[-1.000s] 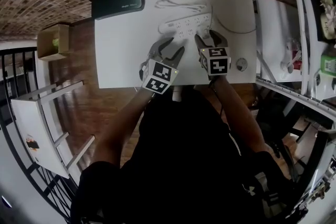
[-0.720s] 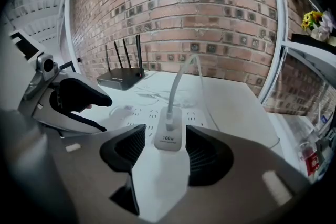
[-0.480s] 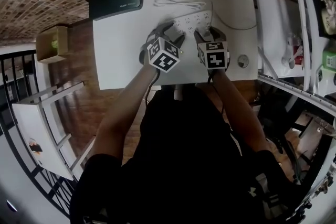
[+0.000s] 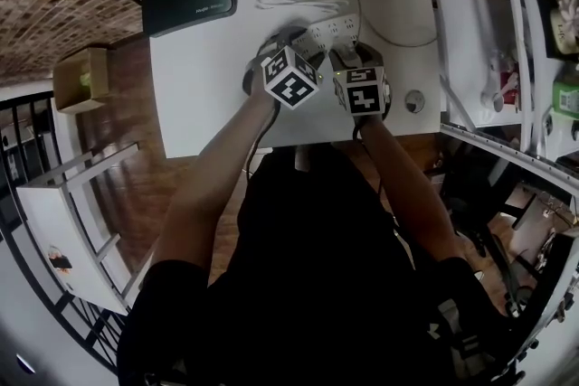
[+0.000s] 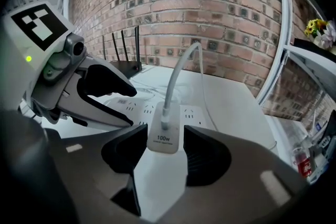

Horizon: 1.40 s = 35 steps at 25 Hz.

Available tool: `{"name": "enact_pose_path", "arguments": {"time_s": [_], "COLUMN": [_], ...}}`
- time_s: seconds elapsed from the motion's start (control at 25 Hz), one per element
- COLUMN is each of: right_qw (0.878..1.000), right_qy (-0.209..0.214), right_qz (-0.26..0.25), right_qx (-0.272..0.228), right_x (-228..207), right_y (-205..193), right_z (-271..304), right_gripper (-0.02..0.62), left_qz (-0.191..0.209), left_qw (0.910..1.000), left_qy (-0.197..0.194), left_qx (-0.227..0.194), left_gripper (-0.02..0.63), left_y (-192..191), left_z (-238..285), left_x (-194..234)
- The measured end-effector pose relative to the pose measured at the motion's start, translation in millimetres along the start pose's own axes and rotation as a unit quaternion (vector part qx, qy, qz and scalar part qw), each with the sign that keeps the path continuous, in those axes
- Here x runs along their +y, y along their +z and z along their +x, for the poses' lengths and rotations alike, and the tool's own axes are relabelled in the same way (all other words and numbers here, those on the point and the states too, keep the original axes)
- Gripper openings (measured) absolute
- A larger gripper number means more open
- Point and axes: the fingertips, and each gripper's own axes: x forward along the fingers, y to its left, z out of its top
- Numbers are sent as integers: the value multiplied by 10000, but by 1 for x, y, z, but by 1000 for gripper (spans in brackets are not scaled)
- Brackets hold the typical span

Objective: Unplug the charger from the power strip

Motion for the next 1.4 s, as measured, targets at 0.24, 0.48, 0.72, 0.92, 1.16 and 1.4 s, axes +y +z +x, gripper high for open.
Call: {"name": "enact_pose_path", "arguments": {"time_s": [0.24, 0.48, 0.72, 0.92, 1.16, 1.4], "right_qw": [9999, 9998, 9998, 9997, 9996, 9996], "right_qy": [66, 139, 139, 173, 200, 192], "right_qz": [-80, -11, 26, 77, 99, 112], "right_qx": [42, 149, 163, 169, 192, 193], "right_x": [3, 0, -1, -2, -2, -3], "right_y": [0, -3, -5, -7, -6, -6], "right_z": [1, 3, 3, 5, 5, 3], "right_gripper": [152, 144, 144, 144, 143, 143], "left_qz": [208, 246, -84, -355, -370, -375], "left_qw": [9995, 9993, 9982, 9969, 9967, 9969], "left_qy": [-186, -252, -523, -661, -681, -646], "left_qx": [136, 124, 265, 222, 256, 233], "left_gripper": [264, 262, 233, 225, 225, 225], "left_y": [0, 4, -1, -2, -2, -1], "left_z": [13, 16, 22, 23, 23, 24], "left_x": [-8, -8, -11, -11, -10, -10]}}
